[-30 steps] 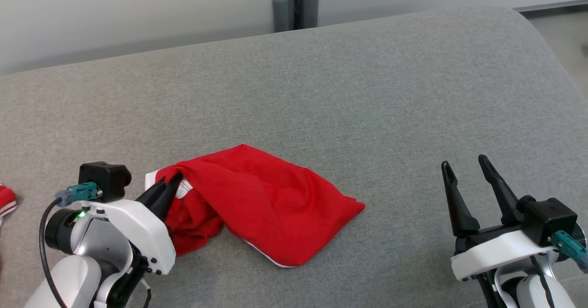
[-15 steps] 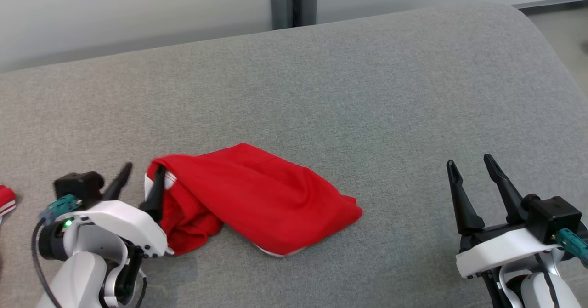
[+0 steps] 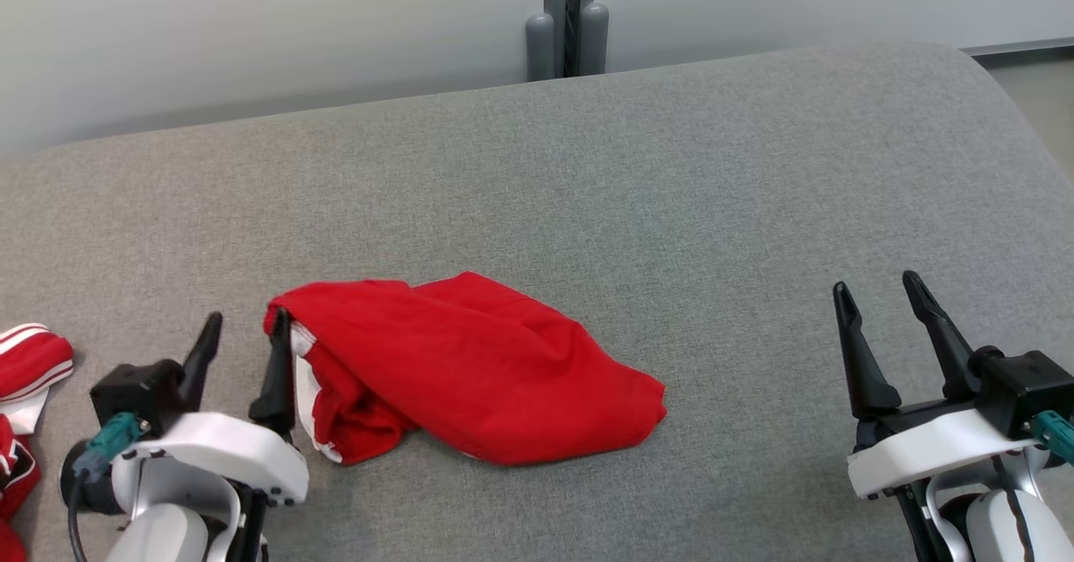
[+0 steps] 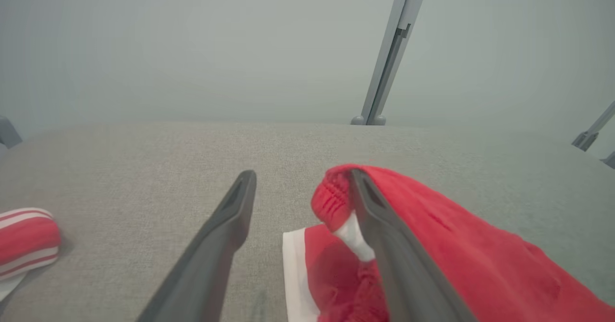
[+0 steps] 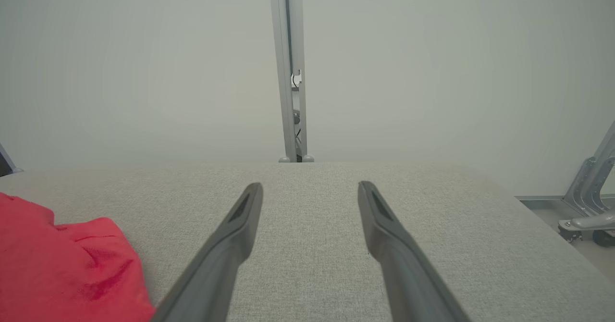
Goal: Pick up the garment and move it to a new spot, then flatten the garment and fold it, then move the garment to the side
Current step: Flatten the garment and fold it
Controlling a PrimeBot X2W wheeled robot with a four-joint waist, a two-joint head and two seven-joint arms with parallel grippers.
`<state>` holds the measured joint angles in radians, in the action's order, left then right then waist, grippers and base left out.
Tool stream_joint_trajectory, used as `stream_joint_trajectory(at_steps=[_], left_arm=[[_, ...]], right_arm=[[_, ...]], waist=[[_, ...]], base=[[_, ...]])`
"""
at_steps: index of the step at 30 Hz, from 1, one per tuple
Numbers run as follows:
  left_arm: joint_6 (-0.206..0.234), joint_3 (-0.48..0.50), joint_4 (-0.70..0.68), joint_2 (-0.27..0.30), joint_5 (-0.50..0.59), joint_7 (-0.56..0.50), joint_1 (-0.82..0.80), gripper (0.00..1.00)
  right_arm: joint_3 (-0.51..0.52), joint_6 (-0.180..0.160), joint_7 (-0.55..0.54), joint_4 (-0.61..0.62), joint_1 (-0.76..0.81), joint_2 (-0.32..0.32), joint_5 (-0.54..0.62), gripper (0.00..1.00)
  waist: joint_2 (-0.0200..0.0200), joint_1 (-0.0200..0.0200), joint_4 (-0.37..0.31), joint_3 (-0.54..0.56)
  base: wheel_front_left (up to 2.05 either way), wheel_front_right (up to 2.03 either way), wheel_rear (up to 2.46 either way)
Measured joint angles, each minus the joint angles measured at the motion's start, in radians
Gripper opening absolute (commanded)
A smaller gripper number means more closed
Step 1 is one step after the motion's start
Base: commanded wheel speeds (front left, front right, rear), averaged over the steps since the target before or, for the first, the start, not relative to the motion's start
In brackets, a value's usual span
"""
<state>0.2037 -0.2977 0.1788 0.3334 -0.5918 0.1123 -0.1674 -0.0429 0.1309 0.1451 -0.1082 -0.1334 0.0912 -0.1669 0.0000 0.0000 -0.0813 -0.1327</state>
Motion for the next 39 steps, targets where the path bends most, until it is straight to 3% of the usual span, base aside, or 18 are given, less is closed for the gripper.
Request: stream_joint_trajectory(at_steps=[8, 23, 39], left_arm=[[0.028, -0.010, -0.096, 0.031, -0.005, -0.064, 0.071, 1.00], [0.141, 0.023, -0.284, 0.068, 0.101, 0.038, 0.131, 1.00], [0.155, 0.000, -0.311, 0.068, 0.097, 0.005, 0.162, 1.00]], right_arm=[[0.007, 0.000, -0.005, 0.006, 0.003, 0.003, 0.001, 1.00], [0.006, 0.000, -0.025, 0.046, 0.044, 0.010, 0.032, 1.00], [-0.032, 0.000, -0.058, 0.072, 0.076, 0.016, 0.035, 1.00]], waist=[[0.0000, 0.0000, 0.009, 0.017], [0.0000, 0.0000, 0.051, 0.075], [0.0000, 0.0000, 0.070, 0.089]], base=[[0.00, 0.00, 0.00], [0.00, 0.00, 0.00], [0.00, 0.00, 0.00]])
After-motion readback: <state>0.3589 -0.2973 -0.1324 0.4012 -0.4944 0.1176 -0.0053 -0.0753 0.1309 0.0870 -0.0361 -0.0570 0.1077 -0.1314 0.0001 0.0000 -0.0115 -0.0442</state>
